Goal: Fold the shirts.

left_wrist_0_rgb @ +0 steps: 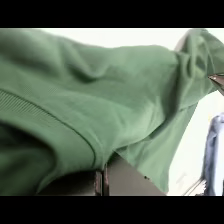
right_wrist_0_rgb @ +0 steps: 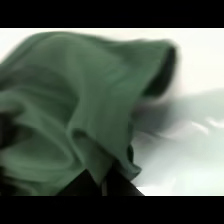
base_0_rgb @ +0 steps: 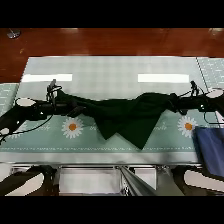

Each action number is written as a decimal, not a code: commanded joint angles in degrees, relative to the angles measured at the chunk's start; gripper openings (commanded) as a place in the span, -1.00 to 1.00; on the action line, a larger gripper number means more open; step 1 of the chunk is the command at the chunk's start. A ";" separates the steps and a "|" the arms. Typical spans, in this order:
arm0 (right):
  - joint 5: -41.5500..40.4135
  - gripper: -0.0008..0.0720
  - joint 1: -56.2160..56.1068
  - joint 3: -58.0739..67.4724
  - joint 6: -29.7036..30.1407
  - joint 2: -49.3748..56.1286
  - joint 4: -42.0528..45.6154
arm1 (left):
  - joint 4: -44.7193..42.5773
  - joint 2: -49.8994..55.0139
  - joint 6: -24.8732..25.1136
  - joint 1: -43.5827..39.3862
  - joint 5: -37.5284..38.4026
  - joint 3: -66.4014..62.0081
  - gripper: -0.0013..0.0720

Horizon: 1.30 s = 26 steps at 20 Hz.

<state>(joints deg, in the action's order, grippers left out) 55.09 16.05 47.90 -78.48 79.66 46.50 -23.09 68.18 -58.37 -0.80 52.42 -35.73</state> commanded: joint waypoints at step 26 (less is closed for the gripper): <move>33.38 -0.90 -6.82 45.11 -14.82 -54.05 18.49 | -39.50 -33.64 -26.73 8.52 33.05 -61.46 -0.91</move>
<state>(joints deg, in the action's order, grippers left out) 81.93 9.30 95.92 -90.28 28.60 64.18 -50.98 39.44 -80.05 16.84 78.74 -105.25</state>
